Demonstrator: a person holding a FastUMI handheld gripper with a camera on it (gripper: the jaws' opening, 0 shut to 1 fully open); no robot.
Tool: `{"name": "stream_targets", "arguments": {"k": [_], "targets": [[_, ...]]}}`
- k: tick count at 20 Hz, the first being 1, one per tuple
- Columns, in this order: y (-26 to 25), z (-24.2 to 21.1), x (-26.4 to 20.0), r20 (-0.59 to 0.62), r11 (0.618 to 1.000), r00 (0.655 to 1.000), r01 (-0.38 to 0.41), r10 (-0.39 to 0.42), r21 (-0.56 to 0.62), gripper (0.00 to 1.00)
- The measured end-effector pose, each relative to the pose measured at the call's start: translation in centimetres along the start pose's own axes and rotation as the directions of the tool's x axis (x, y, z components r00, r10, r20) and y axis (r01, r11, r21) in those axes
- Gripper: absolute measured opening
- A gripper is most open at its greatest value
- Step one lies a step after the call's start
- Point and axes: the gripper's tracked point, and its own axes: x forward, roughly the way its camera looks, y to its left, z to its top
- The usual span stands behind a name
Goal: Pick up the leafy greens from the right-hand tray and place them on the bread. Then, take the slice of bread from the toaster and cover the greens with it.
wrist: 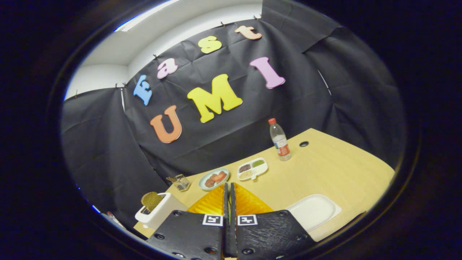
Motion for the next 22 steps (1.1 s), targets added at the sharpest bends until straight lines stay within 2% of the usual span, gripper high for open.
{"name": "stream_targets", "arguments": {"k": [3,8,13,17,22], "targets": [[3.9,-2.3,1.4,-0.013,0.999,0.999,-0.045,0.045,0.002,0.0],[7.6,-6.8,3.8,-0.043,0.998,0.997,-0.064,0.063,-0.008,0.0],[9.8,-10.8,5.0,-0.08,0.994,0.993,-0.078,0.084,0.082,0.0],[8.0,-12.1,5.8,-0.086,0.992,0.995,-0.039,0.05,0.116,0.0],[3.6,-12.7,6.0,-0.099,0.994,0.994,0.059,-0.051,0.087,0.0]]}}
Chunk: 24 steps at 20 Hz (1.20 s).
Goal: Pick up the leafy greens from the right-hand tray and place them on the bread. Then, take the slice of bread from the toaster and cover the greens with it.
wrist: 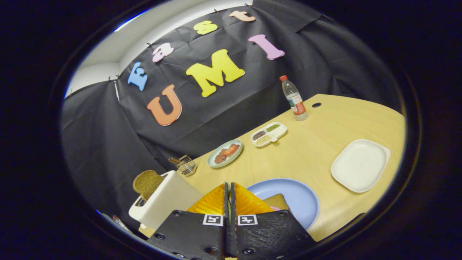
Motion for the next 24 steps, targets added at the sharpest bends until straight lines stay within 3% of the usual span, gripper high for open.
{"name": "stream_targets", "arguments": {"k": [5,10,13,20,24], "targets": [[-3.3,-1.0,0.6,-0.042,0.999,0.998,0.051,-0.052,-0.017,0.0],[-5.9,-2.0,0.4,-0.07,0.991,0.991,0.105,-0.111,-0.082,0.11],[-6.2,-1.8,-0.5,-0.058,0.984,0.991,0.111,-0.12,-0.141,0.23],[-5.9,1.5,-3.3,0.061,0.962,0.99,0.138,-0.127,-0.237,0.81],[-4.8,5.2,-6.3,0.193,0.934,0.973,0.184,-0.128,-0.307,0.96]]}}
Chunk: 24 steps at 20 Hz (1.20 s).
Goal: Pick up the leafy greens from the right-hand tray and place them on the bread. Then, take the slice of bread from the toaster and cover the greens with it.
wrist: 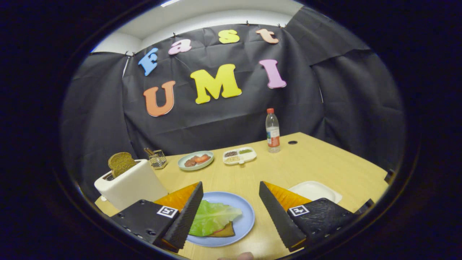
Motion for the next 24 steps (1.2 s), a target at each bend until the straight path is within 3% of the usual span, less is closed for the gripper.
{"name": "stream_targets", "arguments": {"k": [5,10,18,24], "targets": [[0.8,4.2,-2.8,0.097,0.998,0.995,0.017,-0.011,-0.054,0.96],[3.4,6.7,-4.3,0.121,0.997,0.993,0.01,-0.001,-0.073,0.96],[12.7,9.8,-5.1,0.137,0.993,0.986,-0.082,0.094,-0.084,0.96],[21.0,8.7,-5.4,0.13,0.982,0.974,-0.175,0.183,-0.07,0.96]]}}
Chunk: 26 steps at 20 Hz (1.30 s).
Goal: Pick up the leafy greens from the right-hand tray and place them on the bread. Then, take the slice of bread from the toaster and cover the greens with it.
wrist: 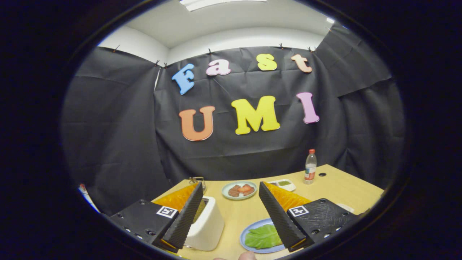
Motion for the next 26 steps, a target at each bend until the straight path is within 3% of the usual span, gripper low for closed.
{"name": "stream_targets", "arguments": {"k": [8,15,17,26], "targets": [[7.2,-5.5,3.5,-0.097,0.998,0.995,-0.043,0.038,-0.048,0.96],[9.1,-10.0,7.2,-0.207,0.996,0.978,-0.023,0.004,-0.092,0.95],[8.9,-10.7,8.0,-0.237,0.996,0.971,-0.002,-0.019,-0.088,0.88],[7.9,-12.5,9.9,-0.318,0.996,0.945,0.058,-0.079,-0.073,0.23]]}}
